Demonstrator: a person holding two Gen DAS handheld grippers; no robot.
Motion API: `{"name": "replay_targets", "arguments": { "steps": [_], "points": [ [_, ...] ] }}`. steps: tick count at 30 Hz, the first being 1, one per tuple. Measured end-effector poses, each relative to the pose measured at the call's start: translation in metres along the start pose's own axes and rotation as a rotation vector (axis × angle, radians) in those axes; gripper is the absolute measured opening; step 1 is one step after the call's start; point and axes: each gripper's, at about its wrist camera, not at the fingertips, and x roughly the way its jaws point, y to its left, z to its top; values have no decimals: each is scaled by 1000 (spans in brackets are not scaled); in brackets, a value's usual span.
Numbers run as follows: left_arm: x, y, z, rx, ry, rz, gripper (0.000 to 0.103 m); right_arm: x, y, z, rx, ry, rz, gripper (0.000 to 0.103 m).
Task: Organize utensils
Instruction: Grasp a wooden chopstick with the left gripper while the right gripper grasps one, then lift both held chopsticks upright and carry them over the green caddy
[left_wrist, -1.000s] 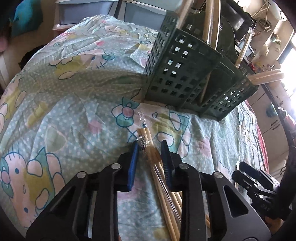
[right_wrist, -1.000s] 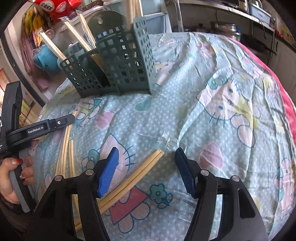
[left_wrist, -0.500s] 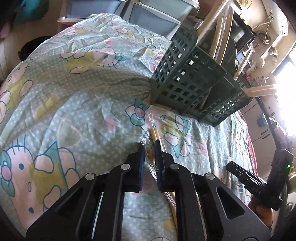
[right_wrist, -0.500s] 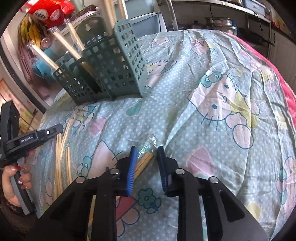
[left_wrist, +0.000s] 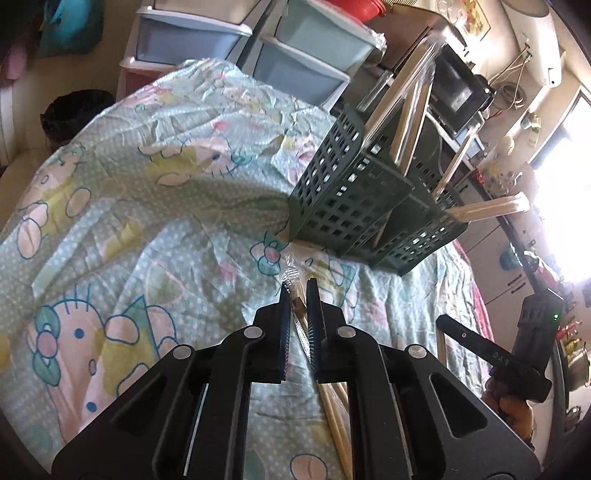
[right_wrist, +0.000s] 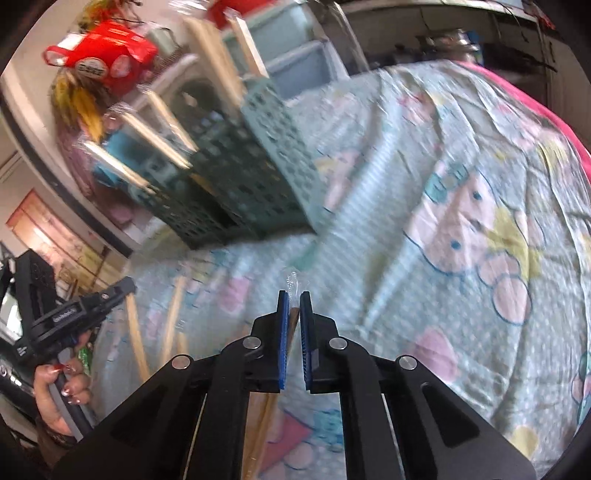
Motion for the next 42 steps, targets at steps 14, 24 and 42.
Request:
{"name": "replay_targets", "arguments": {
  "steps": [14,24,42],
  "points": [
    [-32,-36,19,79,-87,-52,4,-45,67,21,-162,-138,83,5],
    [-54,-72,38,163,-150,-88,3,-79,100,36,-267,-263,68,5],
    [-88,-109,63,239,-246,-125,3,-115,123,53,-347,-418,52,5]
  ]
}}
